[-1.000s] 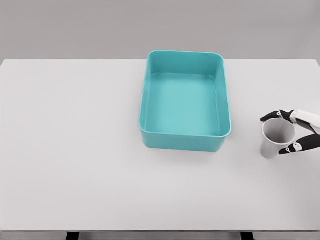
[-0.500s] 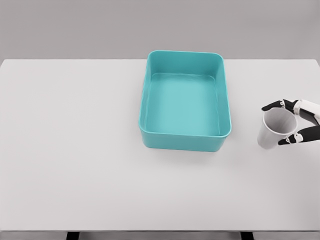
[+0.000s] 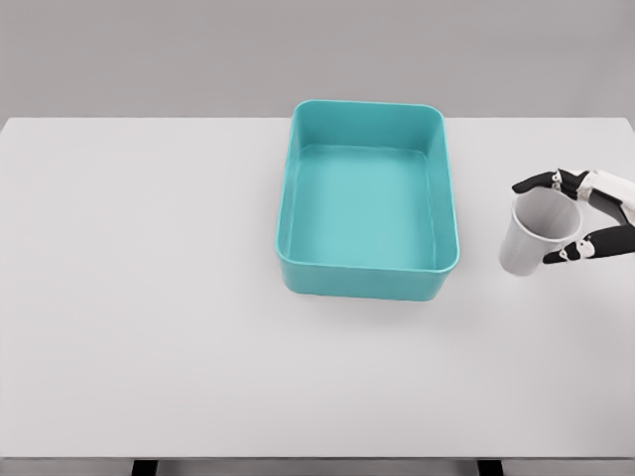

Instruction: Put the paper cup into the basket with your right arm

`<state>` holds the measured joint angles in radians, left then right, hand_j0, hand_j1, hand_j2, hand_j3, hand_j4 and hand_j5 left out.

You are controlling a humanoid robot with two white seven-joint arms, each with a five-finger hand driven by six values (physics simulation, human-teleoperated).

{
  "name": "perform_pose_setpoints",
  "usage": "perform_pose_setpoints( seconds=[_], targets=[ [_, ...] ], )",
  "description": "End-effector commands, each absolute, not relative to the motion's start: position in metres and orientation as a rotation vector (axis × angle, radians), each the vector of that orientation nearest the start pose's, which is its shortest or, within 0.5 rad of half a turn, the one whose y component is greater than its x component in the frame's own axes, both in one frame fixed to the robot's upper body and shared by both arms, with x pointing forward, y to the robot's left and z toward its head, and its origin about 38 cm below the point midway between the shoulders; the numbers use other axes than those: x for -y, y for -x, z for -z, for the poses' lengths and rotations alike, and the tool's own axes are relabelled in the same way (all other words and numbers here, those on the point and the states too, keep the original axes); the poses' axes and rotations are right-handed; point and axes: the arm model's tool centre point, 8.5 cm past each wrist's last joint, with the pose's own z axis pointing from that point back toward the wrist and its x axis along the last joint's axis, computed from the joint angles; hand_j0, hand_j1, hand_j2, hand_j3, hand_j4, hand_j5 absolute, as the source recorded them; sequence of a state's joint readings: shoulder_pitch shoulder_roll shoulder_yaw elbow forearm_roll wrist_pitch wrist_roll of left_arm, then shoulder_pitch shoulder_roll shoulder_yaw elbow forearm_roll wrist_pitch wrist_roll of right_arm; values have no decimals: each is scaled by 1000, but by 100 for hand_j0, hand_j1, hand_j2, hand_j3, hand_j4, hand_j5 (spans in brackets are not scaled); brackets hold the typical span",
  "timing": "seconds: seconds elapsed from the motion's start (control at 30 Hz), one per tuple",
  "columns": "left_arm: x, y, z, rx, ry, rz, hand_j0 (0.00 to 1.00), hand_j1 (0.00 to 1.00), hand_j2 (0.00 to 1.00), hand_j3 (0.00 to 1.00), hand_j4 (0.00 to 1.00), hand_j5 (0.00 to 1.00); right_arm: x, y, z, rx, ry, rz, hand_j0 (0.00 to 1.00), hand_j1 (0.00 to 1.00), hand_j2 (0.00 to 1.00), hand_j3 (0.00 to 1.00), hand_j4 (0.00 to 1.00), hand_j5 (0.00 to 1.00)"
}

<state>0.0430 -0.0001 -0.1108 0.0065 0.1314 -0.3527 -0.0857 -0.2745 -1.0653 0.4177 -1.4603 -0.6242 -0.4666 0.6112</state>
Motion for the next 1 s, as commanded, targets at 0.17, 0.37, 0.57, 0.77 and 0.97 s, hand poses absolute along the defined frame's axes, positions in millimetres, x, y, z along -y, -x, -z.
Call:
perform_pose_setpoints(
  seconds=[0.17, 0.37, 0.57, 0.77, 0.97],
  targets=[
    [-265, -6, 257, 303, -6, 5, 100, 100, 100, 100, 100, 100, 403, -381, -224, 1625, -203, -1141, 74, 74, 74, 74, 74, 74],
    [-265, -6, 257, 303, -6, 5, 100, 100, 100, 100, 100, 100, 395, -390, -234, 1669, -207, -1139, 73, 73, 73, 73, 73, 73],
    [-265, -7, 257, 304, -6, 5, 100, 100, 100, 100, 100, 100, 387, -394, -234, 1694, -227, -1127, 73, 73, 73, 73, 73, 73],
    [-265, -6, 257, 303, -6, 5, 100, 100, 100, 100, 100, 100, 376, -403, -242, 1722, -241, -1114, 73, 73, 73, 73, 73, 73],
    [-265, -7, 257, 304, -6, 5, 100, 100, 100, 100, 100, 100, 358, -413, -251, 1773, -274, -1103, 73, 73, 73, 73, 73, 73]
  ],
)
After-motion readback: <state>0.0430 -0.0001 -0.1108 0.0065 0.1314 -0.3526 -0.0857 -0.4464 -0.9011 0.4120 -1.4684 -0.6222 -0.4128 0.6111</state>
